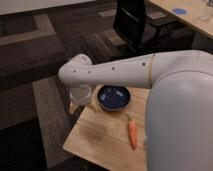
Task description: Drag the pepper across the table
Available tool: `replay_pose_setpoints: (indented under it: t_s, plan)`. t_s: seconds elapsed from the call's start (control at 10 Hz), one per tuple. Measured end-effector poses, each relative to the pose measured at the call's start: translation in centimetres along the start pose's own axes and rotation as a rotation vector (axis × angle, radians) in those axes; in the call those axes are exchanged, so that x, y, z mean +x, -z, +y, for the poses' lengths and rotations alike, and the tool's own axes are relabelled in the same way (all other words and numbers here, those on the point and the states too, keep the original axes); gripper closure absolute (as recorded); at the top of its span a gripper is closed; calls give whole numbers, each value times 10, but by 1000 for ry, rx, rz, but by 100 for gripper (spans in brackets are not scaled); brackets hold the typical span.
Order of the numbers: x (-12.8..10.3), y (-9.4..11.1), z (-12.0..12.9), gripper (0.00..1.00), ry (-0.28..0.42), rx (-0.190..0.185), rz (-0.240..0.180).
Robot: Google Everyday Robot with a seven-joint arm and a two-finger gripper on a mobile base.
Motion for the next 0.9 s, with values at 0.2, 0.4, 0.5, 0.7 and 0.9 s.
replay_pose_setpoints:
  t_s: [0.2,0.4,0.5,0.7,0.9]
  plan:
    - [0,0,0,35,0,0,0]
    - [0,2,-14,35,19,-7,-7]
    - [1,2,-30,35,24,-20,-11]
    - [2,0,-54,35,22,-33,-15]
    - [7,-6,-90,35,40,-56,-13]
